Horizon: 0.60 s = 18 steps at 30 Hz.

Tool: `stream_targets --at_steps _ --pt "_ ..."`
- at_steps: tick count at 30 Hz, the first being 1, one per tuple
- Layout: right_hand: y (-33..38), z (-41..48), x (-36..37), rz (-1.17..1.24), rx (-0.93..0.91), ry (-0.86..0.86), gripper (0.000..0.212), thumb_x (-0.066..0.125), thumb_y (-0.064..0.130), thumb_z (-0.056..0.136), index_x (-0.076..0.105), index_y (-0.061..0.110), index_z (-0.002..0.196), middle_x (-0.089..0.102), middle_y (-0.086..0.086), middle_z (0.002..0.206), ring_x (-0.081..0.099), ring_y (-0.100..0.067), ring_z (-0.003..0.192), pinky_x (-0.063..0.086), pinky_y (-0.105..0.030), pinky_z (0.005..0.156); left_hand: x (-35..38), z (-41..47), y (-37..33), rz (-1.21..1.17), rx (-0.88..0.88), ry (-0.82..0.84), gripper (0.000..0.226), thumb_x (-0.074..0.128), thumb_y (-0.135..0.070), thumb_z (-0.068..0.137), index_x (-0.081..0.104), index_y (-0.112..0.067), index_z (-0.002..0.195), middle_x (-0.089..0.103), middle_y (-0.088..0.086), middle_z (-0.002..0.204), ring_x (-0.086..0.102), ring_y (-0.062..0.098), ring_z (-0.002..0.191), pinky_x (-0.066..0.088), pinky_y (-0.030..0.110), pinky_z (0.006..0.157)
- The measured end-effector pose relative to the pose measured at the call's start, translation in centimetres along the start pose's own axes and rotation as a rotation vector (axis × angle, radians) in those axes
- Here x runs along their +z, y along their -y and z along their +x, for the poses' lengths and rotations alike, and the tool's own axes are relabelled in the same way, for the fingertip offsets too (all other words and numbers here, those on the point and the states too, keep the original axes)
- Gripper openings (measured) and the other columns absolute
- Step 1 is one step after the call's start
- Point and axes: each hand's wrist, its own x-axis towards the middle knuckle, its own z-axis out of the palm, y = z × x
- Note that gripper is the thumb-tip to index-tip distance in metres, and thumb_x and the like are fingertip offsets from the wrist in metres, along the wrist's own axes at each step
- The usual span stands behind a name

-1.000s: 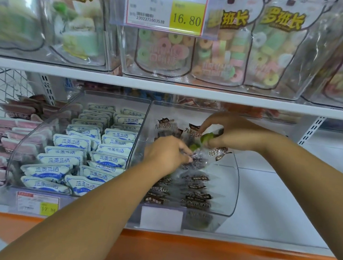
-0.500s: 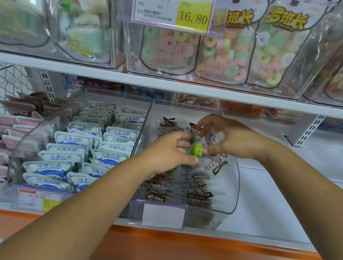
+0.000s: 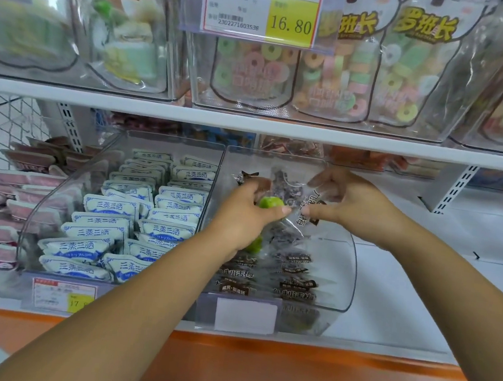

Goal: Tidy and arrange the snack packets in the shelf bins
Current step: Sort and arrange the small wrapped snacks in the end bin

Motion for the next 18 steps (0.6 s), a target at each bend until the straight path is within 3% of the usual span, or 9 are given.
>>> stream_targets --at_steps 2,3,5,7,10,13,15,18 --pt "0.2 0.3 -0.1 0.014 -0.054 -0.053 0.03 0.081 0.019 0.075 0.061 0.033 0.093 0.062 0.001 0.09 0.06 -0.011 0.08 0.046 -0.015 0.068 0.2 -0.3 -0.1 0.137 0.046 0.012 0.042 0.074 -0.028 0.083 0.051 -0.024 0.118 0.056 -0.015 0.113 0.056 0.01 0.107 0.044 0.027 0.09" --pt "0.3 0.6 -0.5 -0.007 -0.076 -0.08 0.03 0.079 0.015 0.076 0.063 0.035 0.091 0.063 0.0 0.088 0.06 -0.015 0.078 0.047 -0.02 0.069 0.3 -0.3 0.1 0.254 0.079 0.006 0.053 0.075 -0.03 0.082 0.049 -0.023 0.128 0.056 -0.014 0.117 0.055 0.012 0.111 0.044 0.03 0.093" --pt "0.7 1.6 -1.6 -0.122 -0.091 -0.066 0.03 0.075 0.015 0.079 0.066 0.036 0.099 0.062 0.0 0.094 0.059 -0.018 0.083 0.047 -0.03 0.075 0.2 -0.4 0.6 0.55 0.158 -0.007 0.07 0.074 -0.036 0.081 0.041 -0.024 0.141 0.051 -0.006 0.133 0.048 0.017 0.122 0.04 0.035 0.104" --pt "1.0 2.8 -2.2 -0.37 -0.114 0.057 0.03 0.069 0.02 0.086 0.064 0.035 0.111 0.05 0.009 0.105 0.052 -0.014 0.091 0.038 -0.027 0.077 0.2 -0.7 0.9 0.781 0.249 0.004 0.064 0.07 -0.039 0.083 0.043 -0.028 0.14 0.045 -0.004 0.14 0.039 0.019 0.128 0.033 0.035 0.108" --pt "1.1 5.1 -0.8 -0.685 -0.155 0.206 0.033 0.061 0.02 0.093 0.06 0.032 0.123 0.039 0.008 0.105 0.045 -0.014 0.096 0.031 -0.022 0.073 0.1 -0.7 1.3 1.017 0.34 0.038 0.053 0.063 -0.045 0.087 0.048 -0.033 0.137 0.039 -0.008 0.146 0.034 0.02 0.13 0.032 0.039 0.109" --pt "0.2 7.4 2.8 -0.811 -0.163 0.322 0.04 0.058 0.003 0.09 0.064 0.026 0.123 0.052 0.007 0.11 0.055 -0.02 0.105 0.04 -0.023 0.077 -0.2 -0.6 1.7 1.146 0.313 0.085 0.048 0.053 -0.053 0.091 0.053 -0.033 0.134 0.034 -0.008 0.15 0.03 0.021 0.133 0.031 0.042 0.108" --pt "-0.4 8.4 4.7 -0.909 -0.139 0.435 0.044 0.056 -0.003 0.088 0.067 0.023 0.121 0.064 0.001 0.116 0.061 -0.021 0.098 0.045 -0.025 0.074 -0.3 -0.6 1.9 1.173 0.277 0.123 0.049 0.05 -0.054 0.092 0.052 -0.031 0.135 0.027 -0.005 0.155 0.024 0.023 0.138 0.029 0.044 0.111" --pt "-0.5 9.1 4.4 -0.99 -0.15 0.52 0.038 0.058 0.005 0.09 0.066 0.023 0.123 0.067 0.0 0.116 0.058 -0.017 0.097 0.041 -0.025 0.072 -0.4 -0.5 1.6 1.147 0.24 0.18 0.052 0.051 -0.052 0.093 0.046 -0.031 0.141 0.018 -0.004 0.159 0.014 0.024 0.144 0.024 0.045 0.115"
